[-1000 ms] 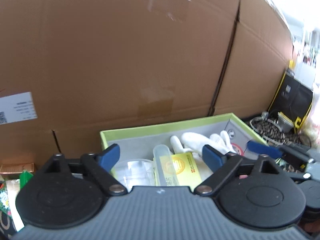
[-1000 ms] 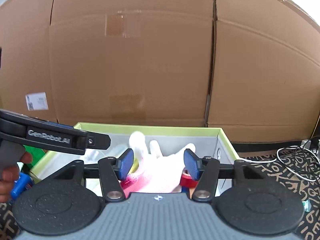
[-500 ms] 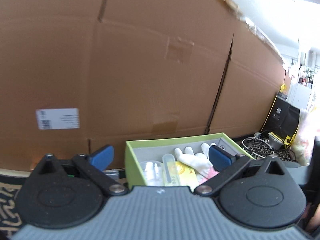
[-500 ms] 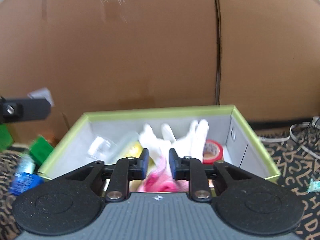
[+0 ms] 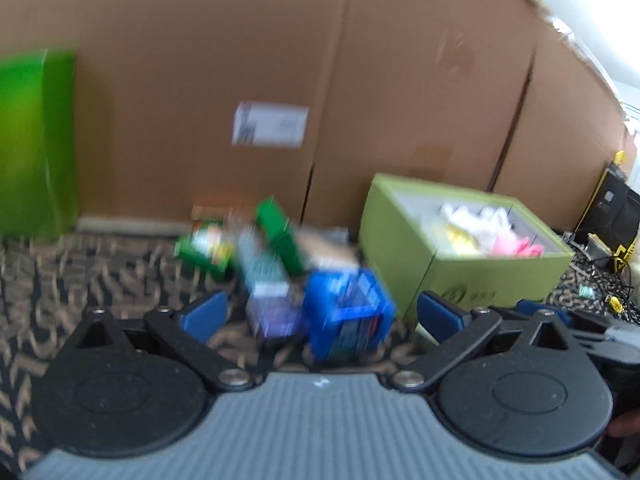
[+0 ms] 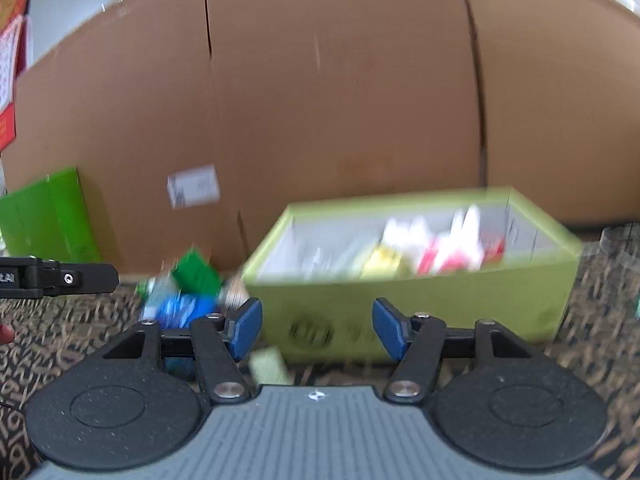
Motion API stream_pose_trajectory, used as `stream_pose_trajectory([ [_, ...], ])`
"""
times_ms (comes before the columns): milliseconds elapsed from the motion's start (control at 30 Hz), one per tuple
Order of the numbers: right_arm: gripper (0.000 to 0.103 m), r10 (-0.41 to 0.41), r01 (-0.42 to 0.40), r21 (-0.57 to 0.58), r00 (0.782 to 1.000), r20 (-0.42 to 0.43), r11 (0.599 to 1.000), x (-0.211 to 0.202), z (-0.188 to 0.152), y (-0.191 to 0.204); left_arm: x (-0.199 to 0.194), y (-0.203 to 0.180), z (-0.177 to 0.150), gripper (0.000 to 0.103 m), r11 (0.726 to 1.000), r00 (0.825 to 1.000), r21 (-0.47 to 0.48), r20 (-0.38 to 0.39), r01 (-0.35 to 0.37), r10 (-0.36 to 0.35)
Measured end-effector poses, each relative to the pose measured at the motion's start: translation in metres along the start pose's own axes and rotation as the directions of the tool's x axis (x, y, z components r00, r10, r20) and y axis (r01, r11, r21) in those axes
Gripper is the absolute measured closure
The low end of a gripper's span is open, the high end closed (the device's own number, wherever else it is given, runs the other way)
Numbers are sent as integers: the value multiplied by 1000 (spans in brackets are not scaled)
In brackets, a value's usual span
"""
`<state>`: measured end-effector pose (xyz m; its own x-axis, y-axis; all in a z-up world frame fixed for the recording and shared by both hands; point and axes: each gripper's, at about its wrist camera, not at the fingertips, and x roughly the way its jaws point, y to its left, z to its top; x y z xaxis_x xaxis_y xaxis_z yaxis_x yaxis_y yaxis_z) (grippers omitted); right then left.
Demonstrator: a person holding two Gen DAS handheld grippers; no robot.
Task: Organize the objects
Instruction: 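Grasp the blue square box with the left tool while the right grasps the small metal box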
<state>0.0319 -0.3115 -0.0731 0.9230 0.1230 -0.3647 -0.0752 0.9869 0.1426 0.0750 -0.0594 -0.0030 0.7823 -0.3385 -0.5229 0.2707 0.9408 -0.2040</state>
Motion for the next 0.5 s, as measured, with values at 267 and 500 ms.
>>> stream_pose_trajectory([
  [267, 50, 9, -16, -50, 989, -146, 999, 40, -27, 22, 14, -2, -6, 0, 1000, 999, 3, -38, 12, -12],
  [500, 76, 20, -35, -76, 982, -188, 996, 47, -28, 27, 35, -17, 2, 0, 999, 999, 35, -38, 15, -13],
])
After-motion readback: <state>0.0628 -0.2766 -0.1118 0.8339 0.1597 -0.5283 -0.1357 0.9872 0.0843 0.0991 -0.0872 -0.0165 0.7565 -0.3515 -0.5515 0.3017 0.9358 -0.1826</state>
